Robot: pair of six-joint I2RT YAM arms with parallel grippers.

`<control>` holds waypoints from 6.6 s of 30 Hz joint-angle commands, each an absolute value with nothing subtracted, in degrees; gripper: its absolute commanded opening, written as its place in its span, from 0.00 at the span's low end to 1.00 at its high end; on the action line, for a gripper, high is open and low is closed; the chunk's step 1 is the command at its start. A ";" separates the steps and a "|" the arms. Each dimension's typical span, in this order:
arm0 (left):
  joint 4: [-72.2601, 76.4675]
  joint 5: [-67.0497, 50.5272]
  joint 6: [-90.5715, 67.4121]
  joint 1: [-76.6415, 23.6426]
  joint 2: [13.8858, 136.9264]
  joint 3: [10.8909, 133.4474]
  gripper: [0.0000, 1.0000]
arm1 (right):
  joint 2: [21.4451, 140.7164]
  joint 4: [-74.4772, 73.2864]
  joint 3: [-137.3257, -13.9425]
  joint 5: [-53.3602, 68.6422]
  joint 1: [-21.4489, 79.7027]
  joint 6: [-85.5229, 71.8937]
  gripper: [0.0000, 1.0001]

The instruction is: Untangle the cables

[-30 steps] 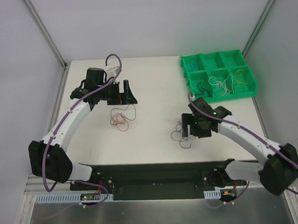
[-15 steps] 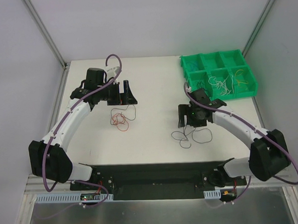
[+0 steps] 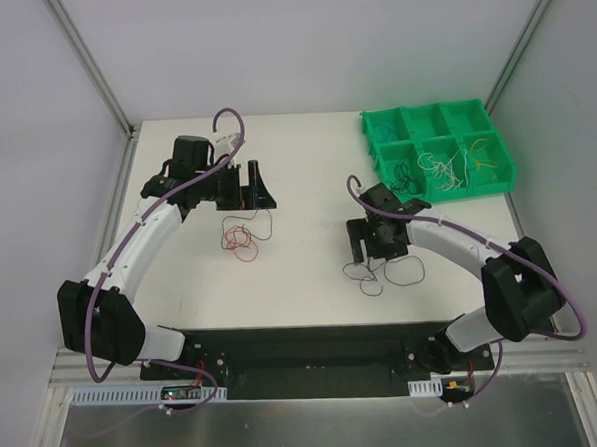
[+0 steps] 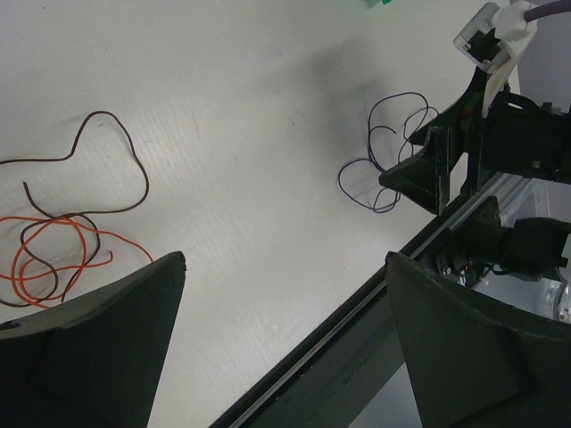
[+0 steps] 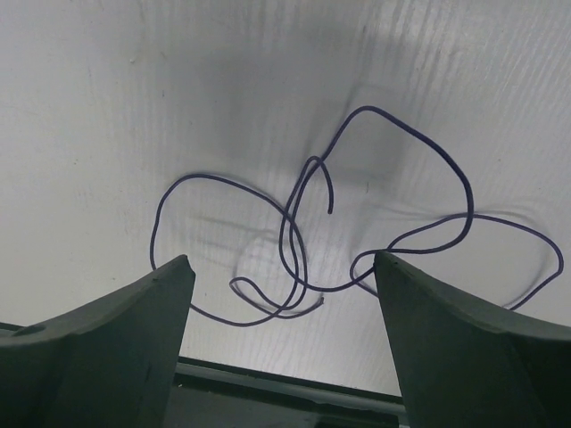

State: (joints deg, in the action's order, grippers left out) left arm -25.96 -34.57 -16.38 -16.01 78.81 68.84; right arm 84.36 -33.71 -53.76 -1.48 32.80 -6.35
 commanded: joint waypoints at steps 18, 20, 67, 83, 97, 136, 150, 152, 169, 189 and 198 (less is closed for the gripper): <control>-24.70 -36.56 -16.08 -15.47 78.40 68.20 0.93 | 88.68 -31.47 -46.76 -3.25 40.25 -12.21 0.51; -24.61 -36.65 -16.17 -15.47 78.57 68.20 0.92 | 89.03 -31.64 -47.98 -4.65 41.30 -12.48 0.45; -24.43 -36.12 -15.91 -15.38 79.01 67.94 0.92 | 81.21 -33.30 -44.82 3.97 38.57 -2.29 0.93; -24.43 -35.86 -16.08 -15.38 79.63 67.85 0.92 | 87.19 -39.20 -47.72 -16.78 54.49 -13.97 0.35; -24.43 -36.12 -16.17 -15.38 79.63 67.85 0.92 | 72.17 -32.36 -54.75 -19.18 39.23 -8.53 0.00; -23.82 -38.06 -15.73 -15.47 80.24 67.50 0.96 | 105.99 -26.72 -101.17 -26.99 14.15 12.50 0.00; -23.82 -38.06 -15.64 -15.38 80.25 67.50 0.96 | 112.41 -20.05 -96.95 -12.85 9.68 -16.51 0.01; -23.91 -38.06 -15.64 -15.38 80.07 67.50 0.96 | 112.50 -18.90 -95.63 -10.91 8.09 -20.37 0.00; -23.73 -37.44 -15.56 -15.38 79.28 67.41 0.96 | 113.73 -10.53 -88.58 -11.33 6.59 -16.55 0.12; -26.54 -24.95 -27.49 -7.05 87.52 66.36 0.90 | 84.13 -20.49 -69.28 -2.57 19.85 -4.56 0.76; -26.89 -23.47 -33.57 -2.81 96.85 63.28 0.86 | 78.31 -12.04 -55.91 4.22 32.43 -11.60 0.76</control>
